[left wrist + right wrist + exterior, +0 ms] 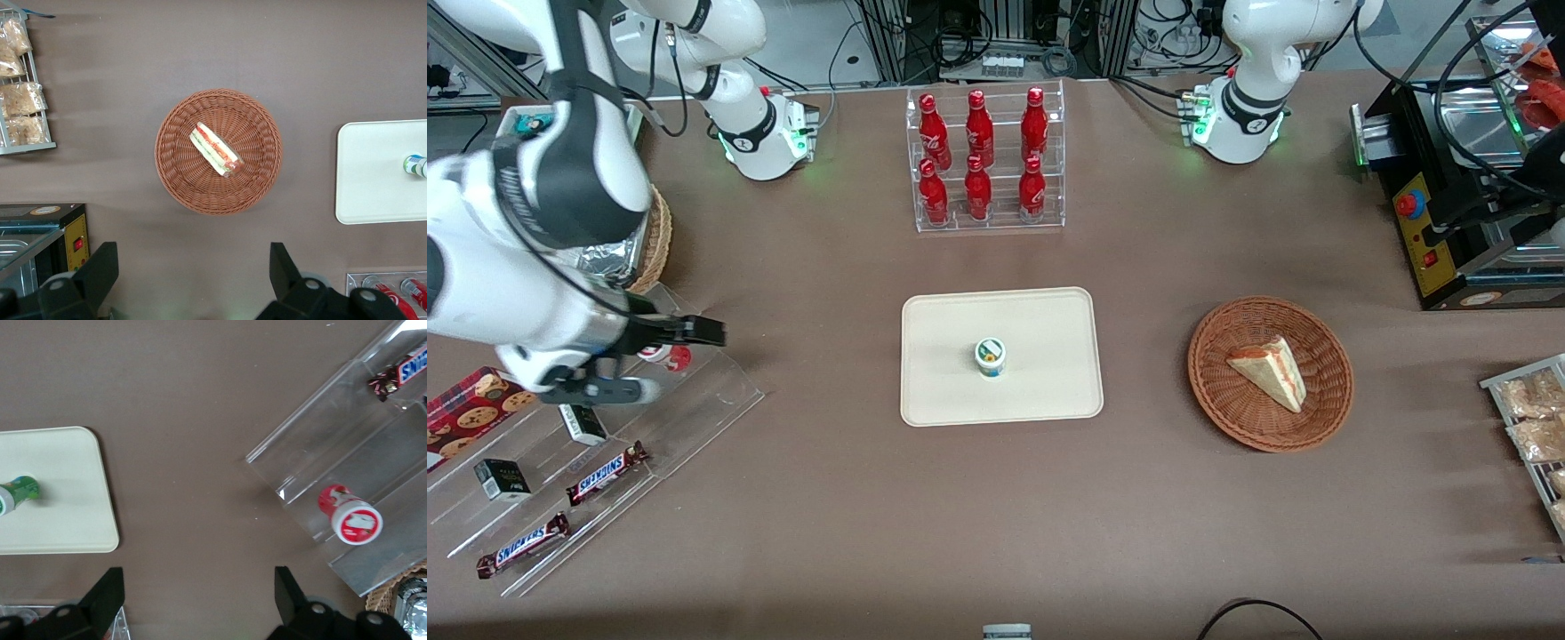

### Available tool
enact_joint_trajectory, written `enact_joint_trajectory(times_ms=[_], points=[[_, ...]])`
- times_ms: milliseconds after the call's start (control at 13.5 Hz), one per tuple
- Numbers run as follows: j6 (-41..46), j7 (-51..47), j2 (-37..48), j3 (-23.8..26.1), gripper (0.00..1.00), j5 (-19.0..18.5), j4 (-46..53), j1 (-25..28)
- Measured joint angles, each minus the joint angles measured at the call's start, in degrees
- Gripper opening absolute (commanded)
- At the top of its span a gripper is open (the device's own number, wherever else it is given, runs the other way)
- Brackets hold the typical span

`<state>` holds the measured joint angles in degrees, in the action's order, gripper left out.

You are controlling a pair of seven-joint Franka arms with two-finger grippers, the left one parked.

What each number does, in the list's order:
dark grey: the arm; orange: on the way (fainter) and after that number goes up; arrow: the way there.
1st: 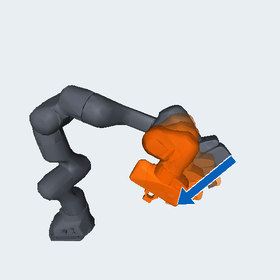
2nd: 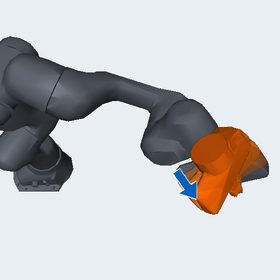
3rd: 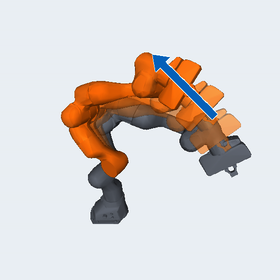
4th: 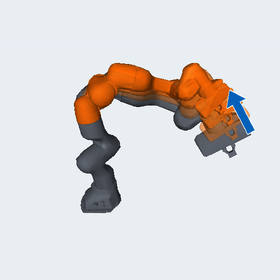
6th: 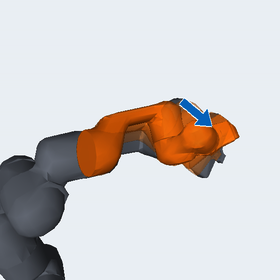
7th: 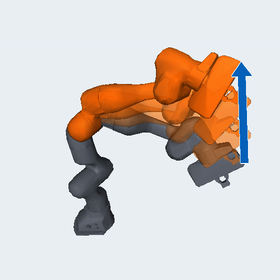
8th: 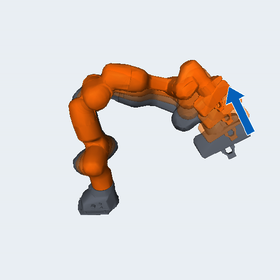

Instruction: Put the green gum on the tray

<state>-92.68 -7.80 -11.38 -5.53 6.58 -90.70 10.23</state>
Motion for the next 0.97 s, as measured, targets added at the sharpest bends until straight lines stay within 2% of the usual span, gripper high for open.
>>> enact_joint_trajectory(times_ms=[297, 966], points=[[0.11, 2.60, 6.79, 0.02, 1.00, -5.13, -3.66, -1.33], [6.29, 4.44, 12.33, 0.35, 1.00, -5.35, -4.86, -5.25]])
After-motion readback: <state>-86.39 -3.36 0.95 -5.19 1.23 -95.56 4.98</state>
